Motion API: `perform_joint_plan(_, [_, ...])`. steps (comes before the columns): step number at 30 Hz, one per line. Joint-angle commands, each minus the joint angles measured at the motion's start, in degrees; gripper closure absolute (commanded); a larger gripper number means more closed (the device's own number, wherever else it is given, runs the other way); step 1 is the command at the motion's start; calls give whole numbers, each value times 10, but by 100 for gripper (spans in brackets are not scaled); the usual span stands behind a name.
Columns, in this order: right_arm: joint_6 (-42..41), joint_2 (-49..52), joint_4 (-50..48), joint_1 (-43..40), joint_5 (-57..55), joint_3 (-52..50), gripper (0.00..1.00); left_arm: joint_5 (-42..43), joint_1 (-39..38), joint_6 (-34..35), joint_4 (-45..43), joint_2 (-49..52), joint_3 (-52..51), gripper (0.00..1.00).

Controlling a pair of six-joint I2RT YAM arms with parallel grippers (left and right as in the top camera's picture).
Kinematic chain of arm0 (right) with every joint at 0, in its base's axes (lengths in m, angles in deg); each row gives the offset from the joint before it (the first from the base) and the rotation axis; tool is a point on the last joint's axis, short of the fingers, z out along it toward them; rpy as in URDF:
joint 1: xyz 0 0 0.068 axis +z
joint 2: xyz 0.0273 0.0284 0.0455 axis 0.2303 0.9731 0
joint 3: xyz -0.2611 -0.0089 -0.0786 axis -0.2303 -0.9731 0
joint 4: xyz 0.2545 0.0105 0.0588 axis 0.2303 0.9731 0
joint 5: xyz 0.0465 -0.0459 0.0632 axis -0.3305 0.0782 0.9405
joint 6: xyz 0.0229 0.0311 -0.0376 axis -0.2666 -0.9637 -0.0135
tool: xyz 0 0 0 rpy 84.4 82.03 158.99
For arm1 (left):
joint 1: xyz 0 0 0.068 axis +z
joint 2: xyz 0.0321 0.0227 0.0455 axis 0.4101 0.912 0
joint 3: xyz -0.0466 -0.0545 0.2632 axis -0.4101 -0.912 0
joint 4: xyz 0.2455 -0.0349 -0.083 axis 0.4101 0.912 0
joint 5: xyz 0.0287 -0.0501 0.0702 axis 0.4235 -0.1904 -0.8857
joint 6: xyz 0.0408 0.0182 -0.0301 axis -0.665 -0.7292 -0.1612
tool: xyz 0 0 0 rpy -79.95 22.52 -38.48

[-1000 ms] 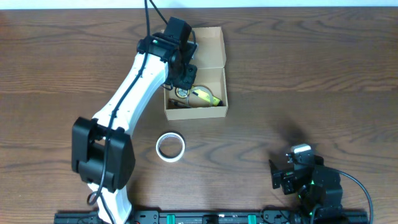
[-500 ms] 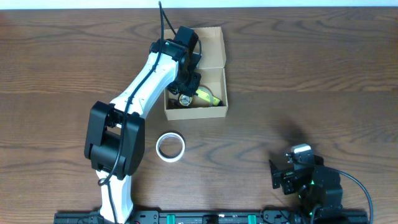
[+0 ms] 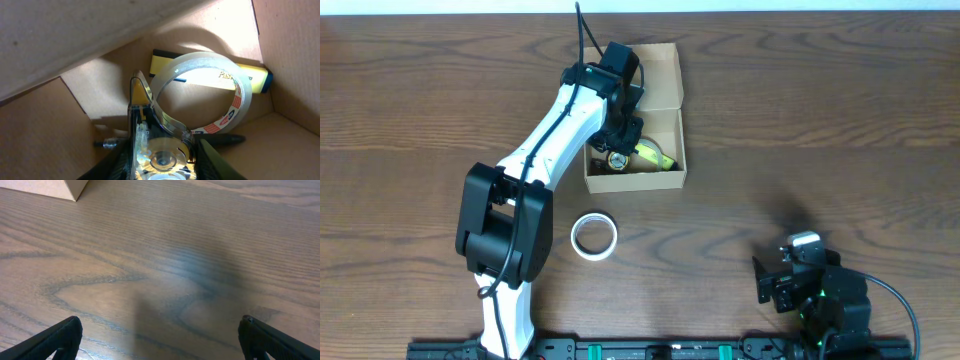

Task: Pack container
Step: 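Carry the dispenser with the left gripper and lower it into the box, then open the left gripper and move it to the white masking tape roll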

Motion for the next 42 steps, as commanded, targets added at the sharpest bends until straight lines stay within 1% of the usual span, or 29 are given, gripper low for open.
perform_joint_plan(1, [6,-3,5,-5,-2,-3,1,3,-2,7,1,3,10,59])
perform_joint_plan(12, [6,-3,5,-5,-2,-3,1,-1,-2,7,1,3,10,50])
perform_joint_plan(16, [6,-3,5,-5,-2,-3,1,-3,-2,6,-2,3,10,50])
perform_joint_plan(18, [6,-3,5,-5,-2,-3,1,-3,-2,7,-9,-2,10,46])
perform_joint_plan(25, [6,-3,5,-5,-2,-3,1,-19,-2,7,-29,-63,10,25])
perform_joint_plan(27, [6,-3,5,-5,-2,-3,1,-19,1,16,-29,-82,10,23])
perform_joint_plan(31, [6,-3,5,-5,-2,-3,1,-21,3,65,-18,-128,10,19])
perform_joint_plan(33, [6,-3,5,-5,-2,-3,1,-36,3,105,2,-150,7,18])
perform_joint_plan(35, [6,-3,5,-5,-2,-3,1,-45,2,130,17,-175,-6,18])
perform_joint_plan(36, [6,-3,5,-5,-2,-3,1,-47,1,141,20,-190,-20,17])
perform_joint_plan(42, [6,-3,5,-5,-2,-3,1,-56,1,232,1,-322,-186,14])
